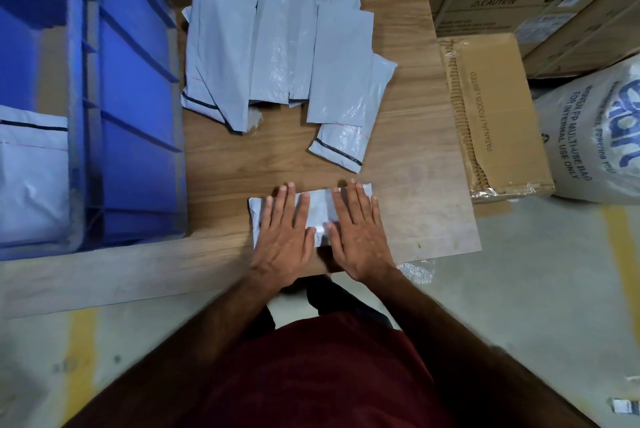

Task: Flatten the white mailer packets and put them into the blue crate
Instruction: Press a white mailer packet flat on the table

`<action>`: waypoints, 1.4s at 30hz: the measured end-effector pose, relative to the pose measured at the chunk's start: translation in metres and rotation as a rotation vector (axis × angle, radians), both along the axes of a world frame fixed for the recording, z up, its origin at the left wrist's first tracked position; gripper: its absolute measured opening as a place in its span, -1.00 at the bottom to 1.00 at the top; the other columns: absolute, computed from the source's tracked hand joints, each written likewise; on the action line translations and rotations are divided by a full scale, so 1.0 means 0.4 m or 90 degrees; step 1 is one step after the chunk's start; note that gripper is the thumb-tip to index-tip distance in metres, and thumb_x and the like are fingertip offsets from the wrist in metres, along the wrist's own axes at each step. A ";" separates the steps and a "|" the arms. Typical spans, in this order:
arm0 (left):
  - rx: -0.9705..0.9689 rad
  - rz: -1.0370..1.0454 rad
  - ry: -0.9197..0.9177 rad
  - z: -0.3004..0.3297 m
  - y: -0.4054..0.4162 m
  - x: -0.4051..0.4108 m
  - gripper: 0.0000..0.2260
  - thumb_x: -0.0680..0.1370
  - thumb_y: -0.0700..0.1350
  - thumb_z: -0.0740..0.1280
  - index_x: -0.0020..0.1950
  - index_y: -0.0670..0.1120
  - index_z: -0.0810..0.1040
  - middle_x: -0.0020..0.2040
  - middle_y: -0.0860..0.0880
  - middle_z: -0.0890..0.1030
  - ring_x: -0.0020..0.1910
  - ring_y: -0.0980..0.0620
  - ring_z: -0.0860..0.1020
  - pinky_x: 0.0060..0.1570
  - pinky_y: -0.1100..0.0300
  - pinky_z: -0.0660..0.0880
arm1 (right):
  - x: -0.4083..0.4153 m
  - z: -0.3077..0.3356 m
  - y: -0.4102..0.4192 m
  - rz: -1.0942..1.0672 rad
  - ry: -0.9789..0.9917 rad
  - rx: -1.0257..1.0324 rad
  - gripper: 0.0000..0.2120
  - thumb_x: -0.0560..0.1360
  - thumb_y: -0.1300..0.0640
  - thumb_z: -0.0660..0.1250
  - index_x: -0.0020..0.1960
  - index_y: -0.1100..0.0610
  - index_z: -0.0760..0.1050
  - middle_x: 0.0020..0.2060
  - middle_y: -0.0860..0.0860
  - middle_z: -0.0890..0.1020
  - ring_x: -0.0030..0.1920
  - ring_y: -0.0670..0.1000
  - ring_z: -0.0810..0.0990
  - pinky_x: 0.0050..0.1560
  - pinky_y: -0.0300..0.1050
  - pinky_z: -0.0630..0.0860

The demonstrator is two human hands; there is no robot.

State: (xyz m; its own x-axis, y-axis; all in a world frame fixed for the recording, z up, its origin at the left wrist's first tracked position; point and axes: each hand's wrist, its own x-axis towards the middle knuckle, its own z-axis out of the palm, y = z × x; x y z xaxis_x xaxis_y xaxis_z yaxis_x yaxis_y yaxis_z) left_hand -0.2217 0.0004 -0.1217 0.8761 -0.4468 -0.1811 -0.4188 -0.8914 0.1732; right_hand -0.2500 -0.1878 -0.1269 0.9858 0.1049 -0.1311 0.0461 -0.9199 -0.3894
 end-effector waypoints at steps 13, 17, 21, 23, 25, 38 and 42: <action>-0.023 0.046 -0.026 0.008 0.060 -0.021 -0.42 0.68 0.06 0.01 0.66 -0.15 0.05 0.65 -0.26 0.00 0.64 -0.19 -0.03 0.59 -0.17 0.00 | 0.007 0.015 0.073 0.058 -0.002 -0.046 -0.42 0.70 -0.04 0.00 0.67 0.10 0.01 0.64 0.21 -0.03 0.64 0.16 -0.15 0.60 0.25 -0.14; -0.027 0.096 0.005 -0.016 0.114 -0.053 -0.41 0.68 0.09 -0.01 0.66 -0.13 0.05 0.66 -0.23 -0.02 0.64 -0.19 -0.07 0.58 -0.15 0.05 | -0.009 -0.007 0.107 0.119 -0.002 -0.044 -0.44 0.70 -0.07 -0.05 0.66 0.06 0.05 0.64 0.19 0.00 0.65 0.15 -0.10 0.60 0.27 -0.06; -0.021 0.070 0.046 -0.024 0.125 -0.042 -0.40 0.68 0.13 -0.02 0.68 -0.08 0.00 0.67 -0.16 -0.05 0.65 -0.14 -0.11 0.58 -0.14 0.07 | -0.007 -0.021 0.114 0.114 0.020 -0.069 -0.43 0.69 -0.08 -0.08 0.66 0.05 0.03 0.65 0.17 -0.02 0.65 0.14 -0.11 0.60 0.26 -0.08; -0.003 0.074 0.051 -0.018 0.120 -0.043 -0.38 0.67 0.16 -0.02 0.68 -0.08 0.00 0.67 -0.16 -0.04 0.65 -0.14 -0.08 0.57 -0.17 0.09 | -0.009 -0.019 0.112 0.121 0.028 -0.080 -0.43 0.69 -0.09 -0.08 0.67 0.04 0.01 0.65 0.17 -0.04 0.65 0.14 -0.12 0.60 0.26 -0.08; 0.012 0.068 0.034 -0.006 0.118 -0.039 -0.32 0.65 0.23 0.02 0.67 -0.10 0.04 0.66 -0.20 -0.01 0.64 -0.17 -0.02 0.57 -0.19 0.08 | -0.007 -0.011 0.114 0.122 0.039 -0.067 -0.43 0.69 -0.09 -0.08 0.67 0.04 0.01 0.65 0.17 -0.04 0.65 0.14 -0.13 0.59 0.26 -0.07; 0.021 -0.193 -0.085 0.053 0.161 0.030 -0.31 0.65 0.04 0.15 0.67 -0.10 -0.15 0.64 -0.26 0.07 0.51 -0.15 0.36 0.43 0.02 0.37 | -0.026 0.045 0.013 0.141 0.063 -0.138 -0.14 0.49 -0.01 0.31 0.67 0.09 -0.05 0.63 0.21 0.08 0.63 0.21 0.05 0.59 0.25 0.05; 0.008 -0.202 -0.101 0.095 0.165 0.047 -0.27 0.63 -0.07 0.28 0.67 -0.10 -0.08 0.64 -0.27 0.02 0.26 -0.17 0.59 0.17 0.03 0.58 | 0.007 0.086 0.024 0.117 -0.013 -0.162 -0.14 0.36 0.24 0.42 0.61 0.15 0.18 0.55 0.25 0.29 0.43 0.23 0.46 0.52 0.24 0.26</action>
